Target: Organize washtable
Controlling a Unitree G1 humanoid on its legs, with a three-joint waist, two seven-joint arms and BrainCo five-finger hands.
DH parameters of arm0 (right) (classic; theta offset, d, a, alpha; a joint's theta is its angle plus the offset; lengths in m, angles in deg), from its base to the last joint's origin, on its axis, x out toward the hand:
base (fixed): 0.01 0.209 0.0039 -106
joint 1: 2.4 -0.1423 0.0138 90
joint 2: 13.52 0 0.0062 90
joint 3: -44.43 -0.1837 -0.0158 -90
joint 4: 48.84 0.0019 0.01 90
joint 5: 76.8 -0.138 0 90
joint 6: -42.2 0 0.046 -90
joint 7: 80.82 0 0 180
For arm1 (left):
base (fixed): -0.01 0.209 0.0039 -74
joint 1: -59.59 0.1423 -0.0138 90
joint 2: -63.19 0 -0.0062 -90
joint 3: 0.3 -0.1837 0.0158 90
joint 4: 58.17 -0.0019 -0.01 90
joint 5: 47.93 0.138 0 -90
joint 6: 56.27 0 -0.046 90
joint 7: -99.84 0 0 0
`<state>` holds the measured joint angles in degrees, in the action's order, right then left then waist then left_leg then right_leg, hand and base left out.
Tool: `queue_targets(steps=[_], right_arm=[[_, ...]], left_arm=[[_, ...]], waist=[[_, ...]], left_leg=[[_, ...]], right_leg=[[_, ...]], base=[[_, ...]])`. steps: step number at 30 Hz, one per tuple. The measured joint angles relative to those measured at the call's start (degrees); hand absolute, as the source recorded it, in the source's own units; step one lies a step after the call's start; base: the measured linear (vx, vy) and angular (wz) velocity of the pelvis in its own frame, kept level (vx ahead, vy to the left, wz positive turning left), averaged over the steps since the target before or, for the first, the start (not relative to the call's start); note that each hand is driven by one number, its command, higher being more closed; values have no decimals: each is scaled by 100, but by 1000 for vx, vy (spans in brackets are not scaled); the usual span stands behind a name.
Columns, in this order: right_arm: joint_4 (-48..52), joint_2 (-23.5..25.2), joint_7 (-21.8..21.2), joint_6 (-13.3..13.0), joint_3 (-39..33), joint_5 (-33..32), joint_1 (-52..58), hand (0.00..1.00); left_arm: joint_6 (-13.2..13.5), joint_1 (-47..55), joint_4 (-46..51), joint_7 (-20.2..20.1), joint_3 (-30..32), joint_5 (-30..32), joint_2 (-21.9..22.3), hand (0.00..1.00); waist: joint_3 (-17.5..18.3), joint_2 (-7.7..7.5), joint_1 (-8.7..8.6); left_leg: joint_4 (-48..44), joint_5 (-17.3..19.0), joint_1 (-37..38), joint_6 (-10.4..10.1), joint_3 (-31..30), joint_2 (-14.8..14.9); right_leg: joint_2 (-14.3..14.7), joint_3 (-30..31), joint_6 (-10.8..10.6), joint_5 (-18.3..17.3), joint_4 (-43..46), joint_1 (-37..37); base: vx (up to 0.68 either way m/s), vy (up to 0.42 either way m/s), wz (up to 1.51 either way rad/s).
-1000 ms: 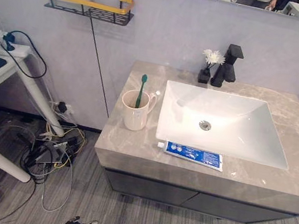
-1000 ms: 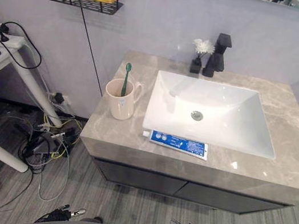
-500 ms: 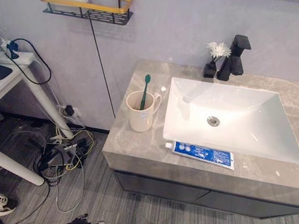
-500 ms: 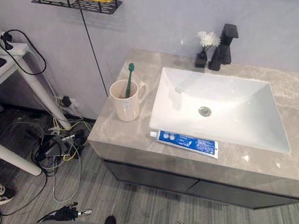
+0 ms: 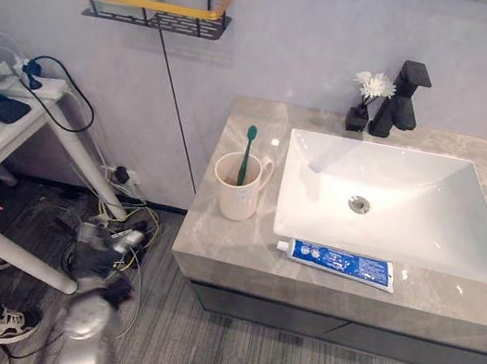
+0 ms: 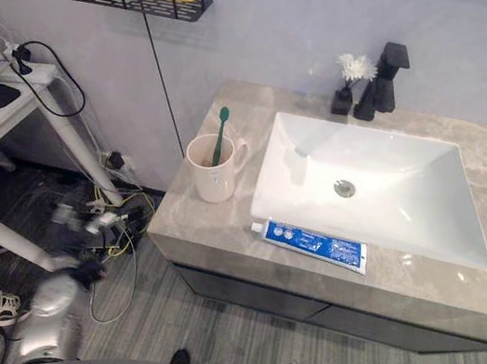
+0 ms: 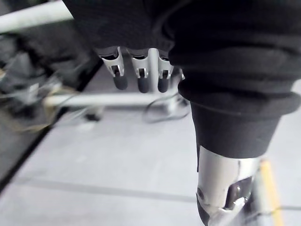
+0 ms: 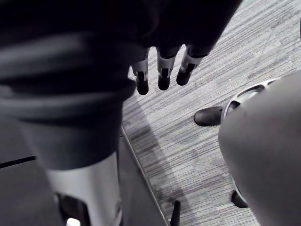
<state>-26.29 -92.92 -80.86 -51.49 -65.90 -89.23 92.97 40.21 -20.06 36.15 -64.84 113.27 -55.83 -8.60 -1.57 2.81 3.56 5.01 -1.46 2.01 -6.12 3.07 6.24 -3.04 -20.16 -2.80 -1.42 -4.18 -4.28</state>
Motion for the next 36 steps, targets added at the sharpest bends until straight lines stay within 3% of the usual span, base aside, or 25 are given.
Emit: queue_targets(steps=[3, 6, 8, 11, 15, 17, 18, 22, 25, 27, 36], right_arm=[[-2, 56, -10, -16, -66, 4, 82, 0], [3, 147, -11, -73, -280, 3, 137, 0], [11, 144, -15, -97, -236, 3, 194, 0], [25, 132, -71, -105, -186, 4, 199, 0], [118, 89, -126, -109, 5, 4, 204, 0], [179, 46, -190, -99, 52, 6, 207, 0], [179, 44, -218, -97, 52, 5, 207, 0], [219, 24, -314, -59, 58, 5, 191, 0], [221, -38, -389, -33, 156, 9, 160, 0], [241, -51, -397, 46, 158, 8, 126, 0], [257, -45, -465, 64, 159, 7, 106, 0]], left_arm=[[39, -221, 1723, 920, 259, 1021, -56, 0], [104, -449, 2993, 1428, 5, 2119, -169, 0], [103, -823, 3387, 1707, -616, 2880, -463, 0], [113, -1164, 3419, 1645, -1589, 3358, -775, 0], [313, -1533, 3070, 1023, -3043, 3581, -1098, 0], [347, -1989, 2350, 377, -4028, 3599, -1491, 0], [347, -2111, 2146, 206, -4268, 3633, -1598, 0], [347, -2908, 934, -1088, -5579, 3771, -2050, 0], [296, -3262, 382, -1861, -5903, 3811, -2076, 0], [287, -3264, 236, -2060, -5906, 3807, -2105, 0], [97, -3263, -405, -2335, -5958, 4003, -2173, 0]], waist=[[59, -12, 83], [201, -6, 76], [293, -1, 73], [344, 7, 31], [349, 19, -58], [354, 23, -86], [354, 24, -98], [357, 29, -203], [355, 31, -317], [347, 27, -381], [332, 8, -462]], left_leg=[[-30, 27, 75, 37, 57, -1], [-50, 49, 72, 67, 113, -9], [-68, 61, 51, 72, 156, -6], [-94, 62, 32, 73, 264, 10], [-98, 61, 8, 73, 425, 12], [-112, 60, -76, 74, 439, 7], [-113, 59, -93, 75, 447, 6], [-115, 60, -145, 75, 522, 7], [-115, 60, -139, 75, 561, 2], [-114, 61, -100, 73, 591, 2], [-115, 88, -49, 86, 602, 3]], right_leg=[[-15, 31, 1, 0, 1, -83], [-32, 67, -14, 10, 2, -82], [-26, 107, -16, 11, -19, -77], [-6, 217, 4, 58, -40, 14], [5, 372, 25, 144, -64, 107], [-6, 384, 15, 162, -59, 193], [-8, 391, 17, 170, -54, 217], [-18, 460, 22, 192, -44, 314], [-24, 511, 24, 192, -42, 328], [-21, 516, 23, 193, -45, 308], [-23, 495, -9, 243, -99, 231]], base=[[1, -1, -2], [-31, 29, -7], [-51, 23, -9], [-42, 8, -18], [-12, 12, -22], [-4, 17, -4], [0, 0, 0], [28, -2, -8], [37, -10, -7], [31, -17, -10], [-11, 6, 0]])
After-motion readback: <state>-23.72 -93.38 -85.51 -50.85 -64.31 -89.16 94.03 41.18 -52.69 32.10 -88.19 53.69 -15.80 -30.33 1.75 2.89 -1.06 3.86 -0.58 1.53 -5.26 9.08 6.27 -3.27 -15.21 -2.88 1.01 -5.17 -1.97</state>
